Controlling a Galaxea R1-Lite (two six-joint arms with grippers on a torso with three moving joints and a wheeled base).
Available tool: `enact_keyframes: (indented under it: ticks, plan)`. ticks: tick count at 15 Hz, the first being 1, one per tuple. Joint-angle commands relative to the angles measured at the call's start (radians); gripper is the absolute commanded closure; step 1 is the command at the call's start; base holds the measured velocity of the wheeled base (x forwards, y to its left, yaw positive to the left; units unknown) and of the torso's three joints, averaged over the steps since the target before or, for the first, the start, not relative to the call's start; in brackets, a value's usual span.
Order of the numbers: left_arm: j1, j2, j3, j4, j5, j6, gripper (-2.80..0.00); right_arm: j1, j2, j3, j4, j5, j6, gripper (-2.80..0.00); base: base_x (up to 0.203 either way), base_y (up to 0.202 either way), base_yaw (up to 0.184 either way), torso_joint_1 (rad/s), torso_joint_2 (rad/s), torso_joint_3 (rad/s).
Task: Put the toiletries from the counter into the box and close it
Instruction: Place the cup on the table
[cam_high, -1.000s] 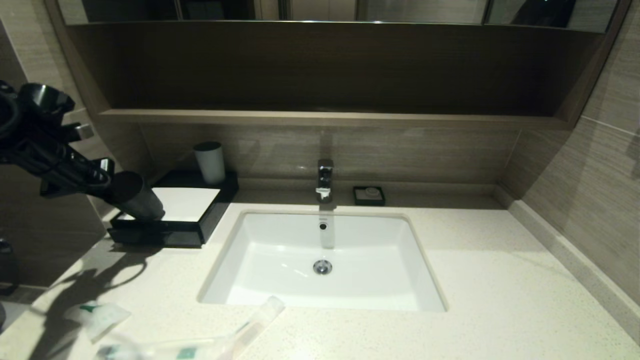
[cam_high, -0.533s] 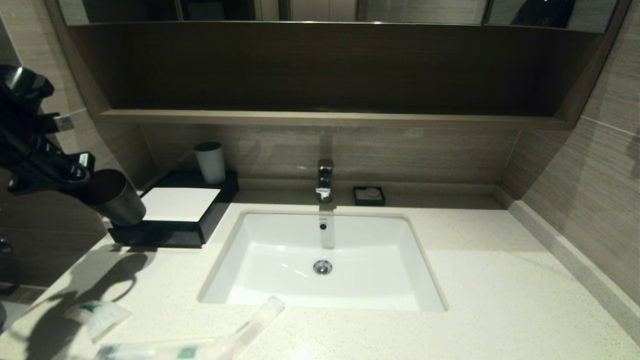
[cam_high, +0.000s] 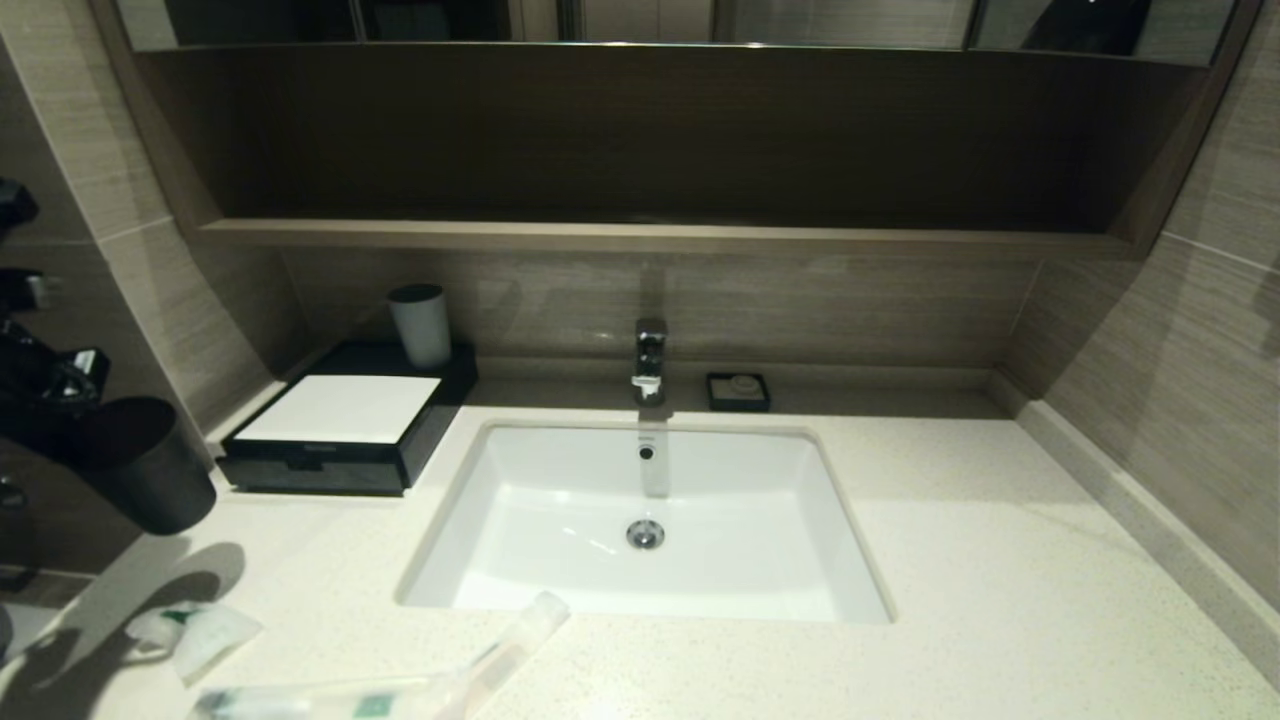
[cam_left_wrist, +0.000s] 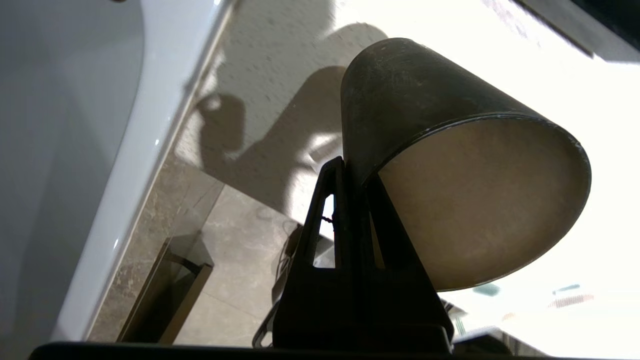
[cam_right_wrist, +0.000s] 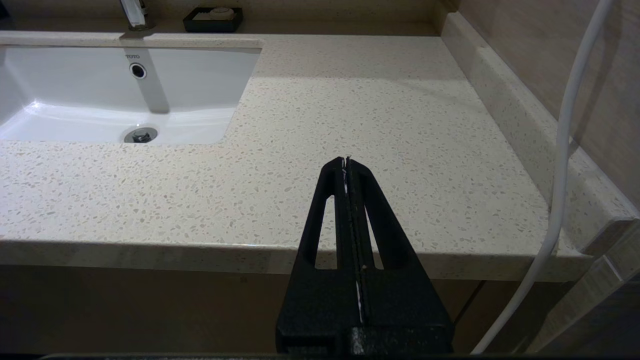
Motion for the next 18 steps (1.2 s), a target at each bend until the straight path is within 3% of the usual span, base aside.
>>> enact_keyframes:
  ticks: [1,5,18]
  plan:
    - [0.031,0.033,-0.001,-0.008,0.001,0.001,0.00,0.000,0.000,-0.001,0.000,0.000,0.000,0.00,0.000,0.000,0.000,0.000,0.00,0.000]
    - [0.062,0.077,0.001,-0.004,-0.006,0.006,0.00,0.000,0.000,0.001,0.000,0.000,0.000,0.00,0.000,0.000,0.000,0.000,0.00,0.000]
    - [0.062,0.159,0.036,-0.003,-0.014,0.009,0.00,0.000,0.000,0.000,0.000,0.000,0.000,0.00,0.000,0.000,0.000,0.000,0.00,0.000]
